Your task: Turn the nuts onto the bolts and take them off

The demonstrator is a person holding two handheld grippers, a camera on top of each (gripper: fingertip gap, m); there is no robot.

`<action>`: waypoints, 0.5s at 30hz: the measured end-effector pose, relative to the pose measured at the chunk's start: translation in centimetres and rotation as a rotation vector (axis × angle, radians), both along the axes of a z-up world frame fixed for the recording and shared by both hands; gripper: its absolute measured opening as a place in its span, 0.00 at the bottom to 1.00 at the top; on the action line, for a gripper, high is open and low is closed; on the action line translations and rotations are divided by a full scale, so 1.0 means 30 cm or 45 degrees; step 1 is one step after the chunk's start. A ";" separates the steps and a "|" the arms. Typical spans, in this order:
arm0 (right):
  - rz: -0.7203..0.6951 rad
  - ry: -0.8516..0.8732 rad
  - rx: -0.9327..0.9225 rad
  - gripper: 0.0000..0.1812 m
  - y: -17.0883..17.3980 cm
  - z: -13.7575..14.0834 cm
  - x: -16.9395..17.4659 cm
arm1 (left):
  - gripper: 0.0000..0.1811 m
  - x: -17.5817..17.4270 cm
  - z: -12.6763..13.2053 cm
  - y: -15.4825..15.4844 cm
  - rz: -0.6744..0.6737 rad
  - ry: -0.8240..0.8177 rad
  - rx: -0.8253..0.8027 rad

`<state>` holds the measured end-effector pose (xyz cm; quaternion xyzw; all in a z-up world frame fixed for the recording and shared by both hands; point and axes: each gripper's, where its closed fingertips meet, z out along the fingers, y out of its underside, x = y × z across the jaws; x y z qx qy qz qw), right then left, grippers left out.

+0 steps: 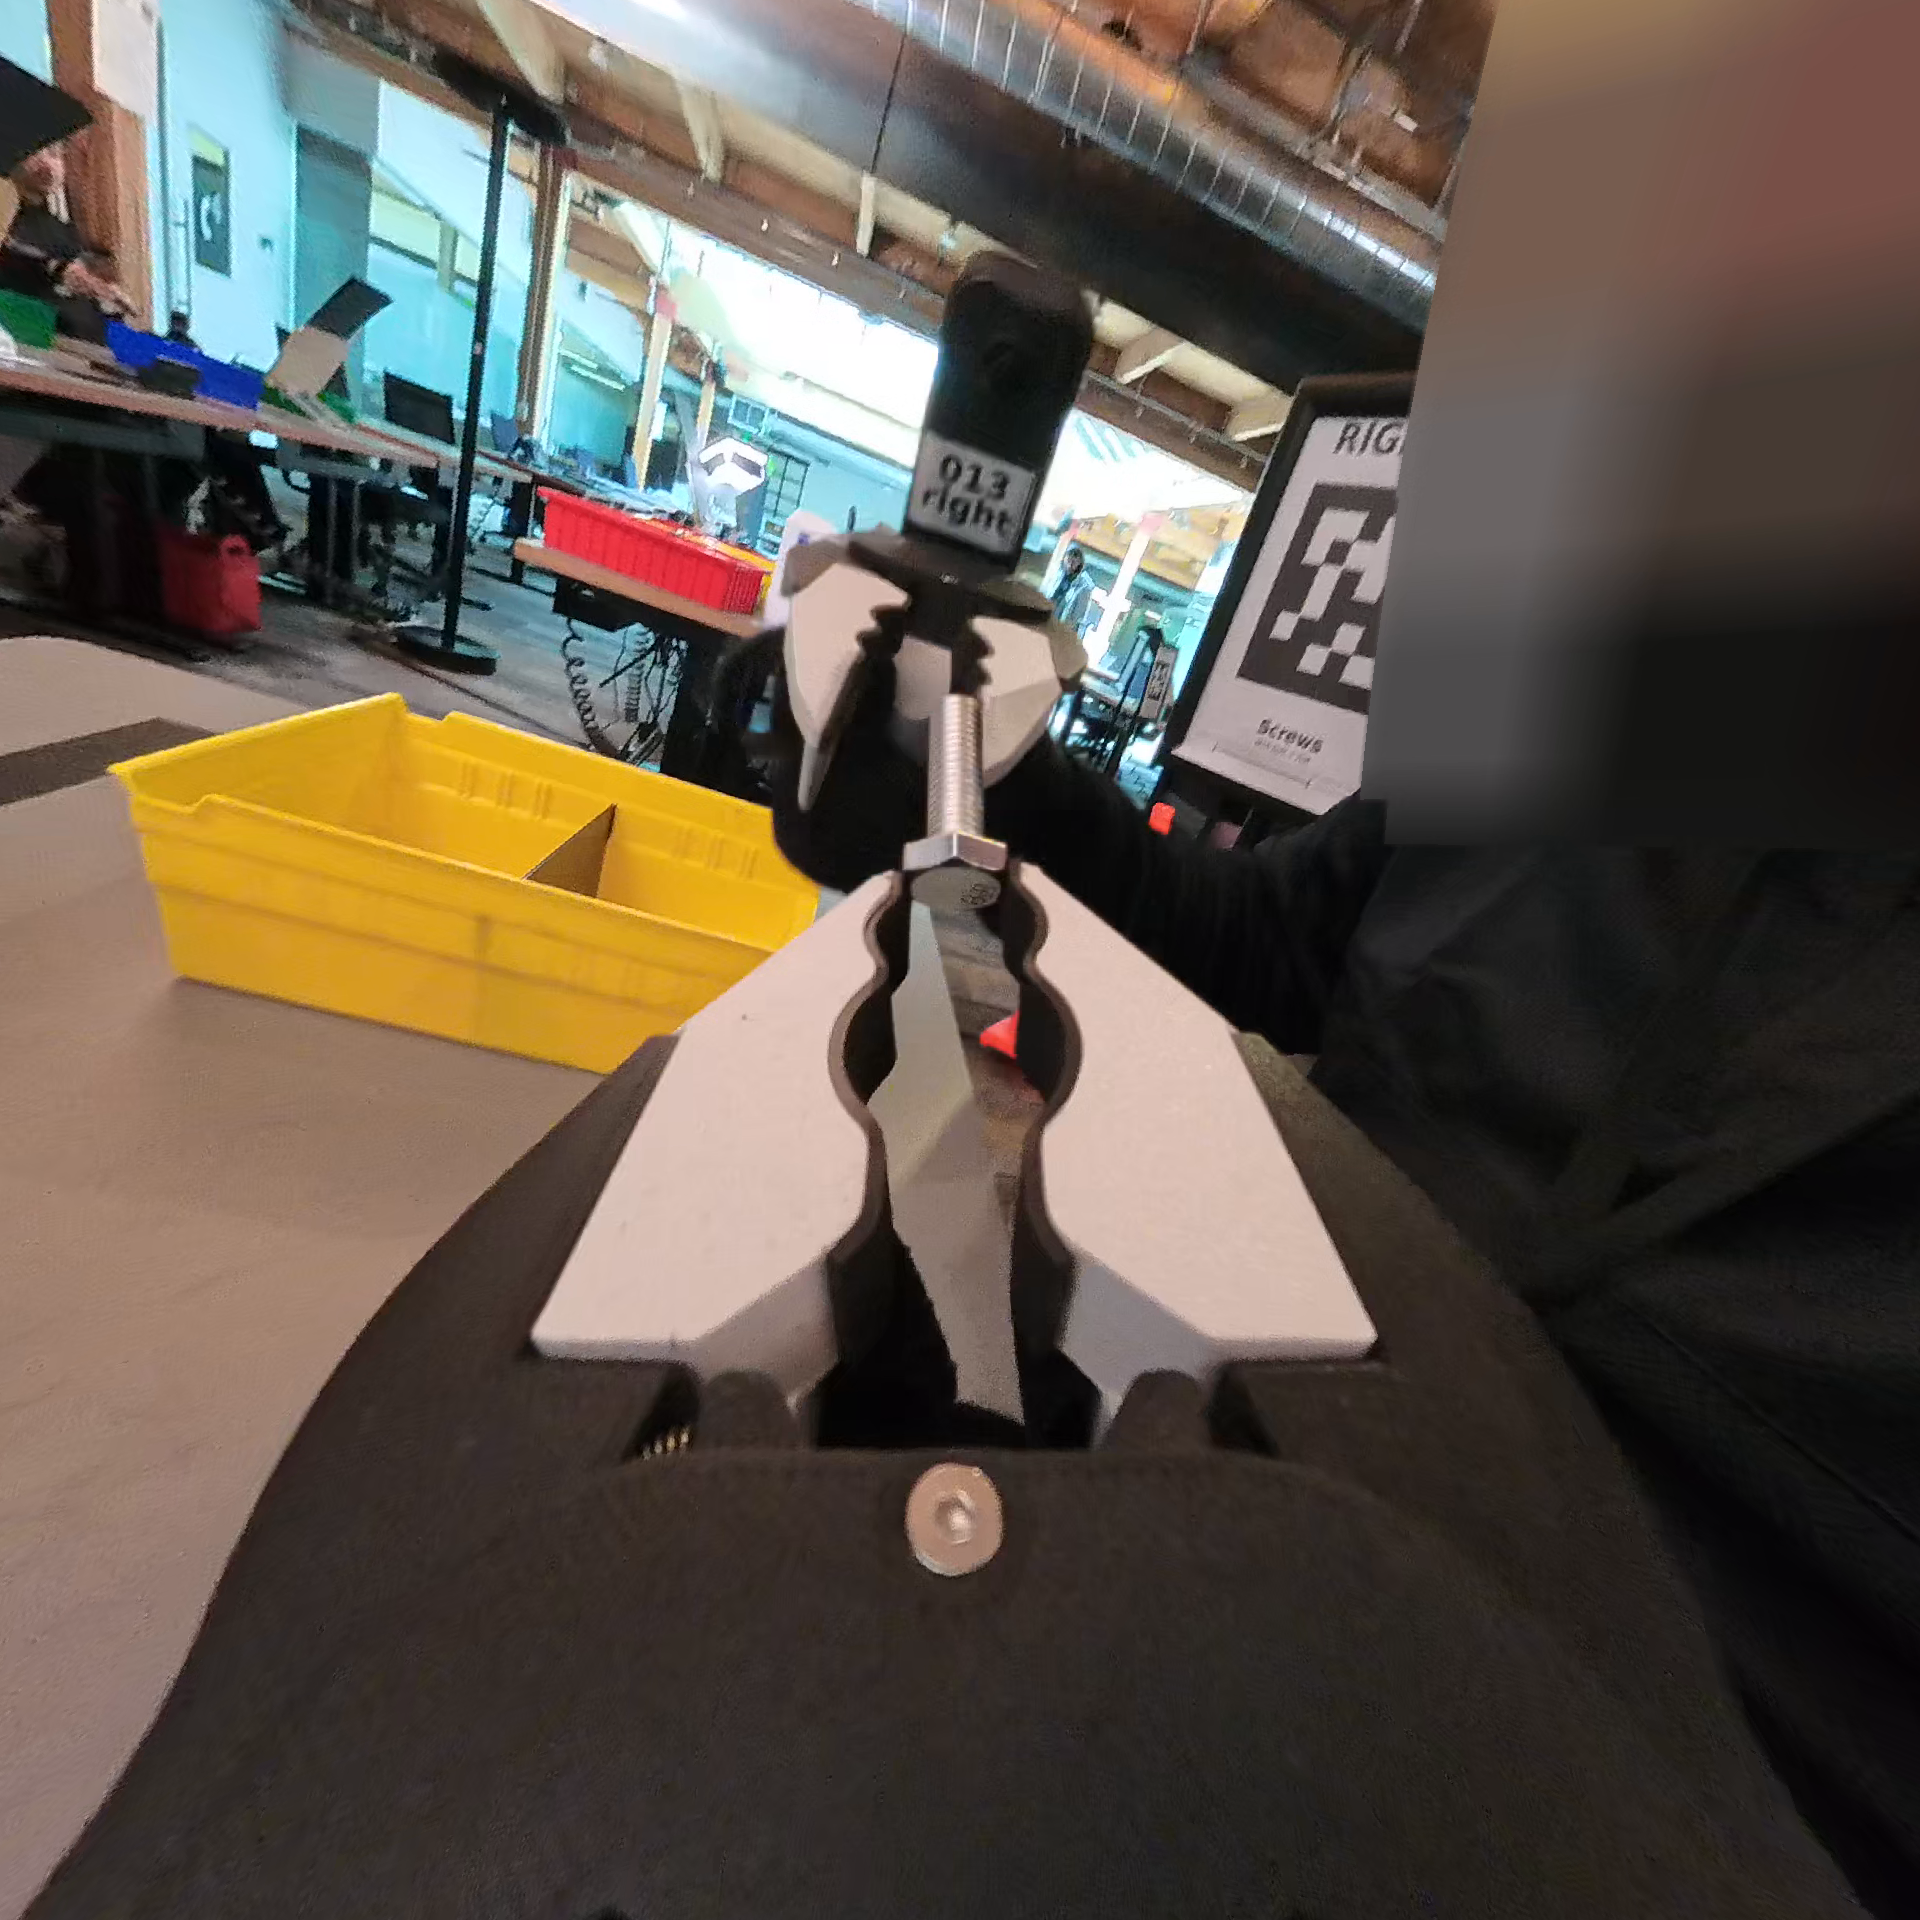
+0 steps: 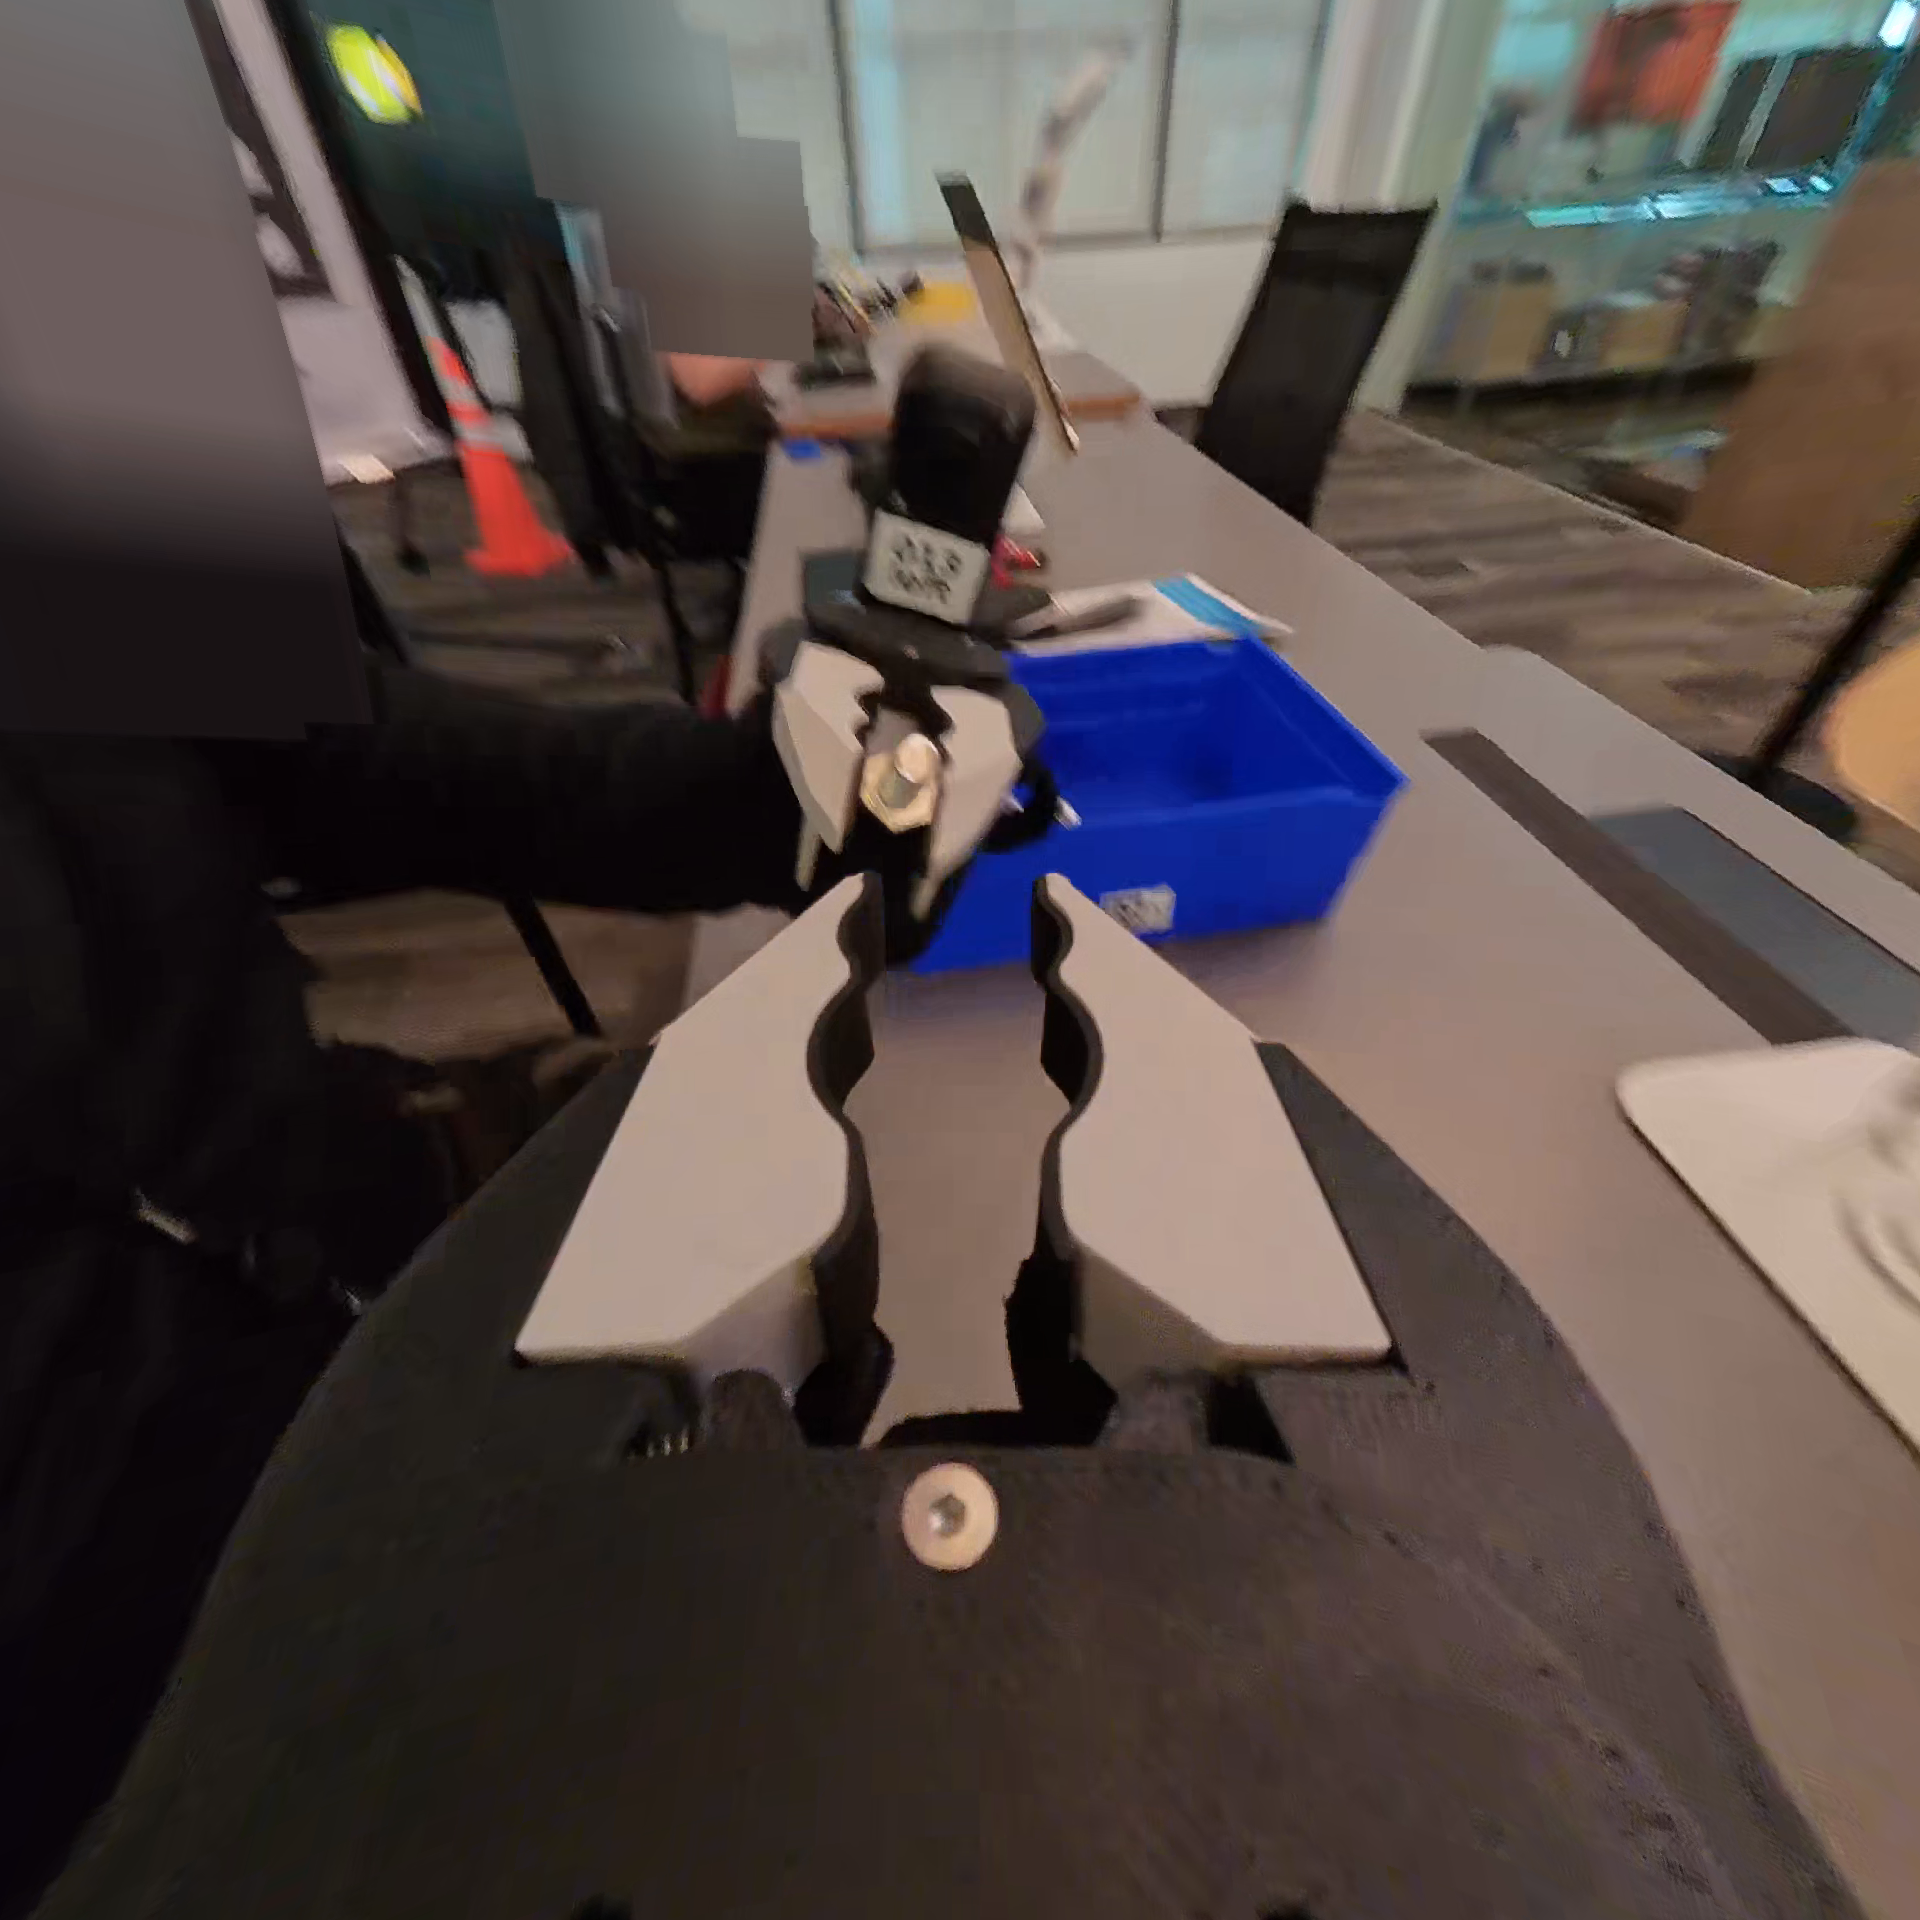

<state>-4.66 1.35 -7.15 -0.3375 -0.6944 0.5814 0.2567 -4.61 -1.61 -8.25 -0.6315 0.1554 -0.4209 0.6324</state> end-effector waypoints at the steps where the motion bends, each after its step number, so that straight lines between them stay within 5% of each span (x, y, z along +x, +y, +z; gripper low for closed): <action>1: 0.047 0.022 -0.071 0.14 -0.035 0.014 -0.008 | 0.08 0.004 0.004 -0.003 -0.005 -0.008 0.004; 15: 0.141 0.049 -0.253 0.04 -0.101 0.046 -0.025 | 0.08 0.030 0.008 0.003 -0.007 -0.004 0.005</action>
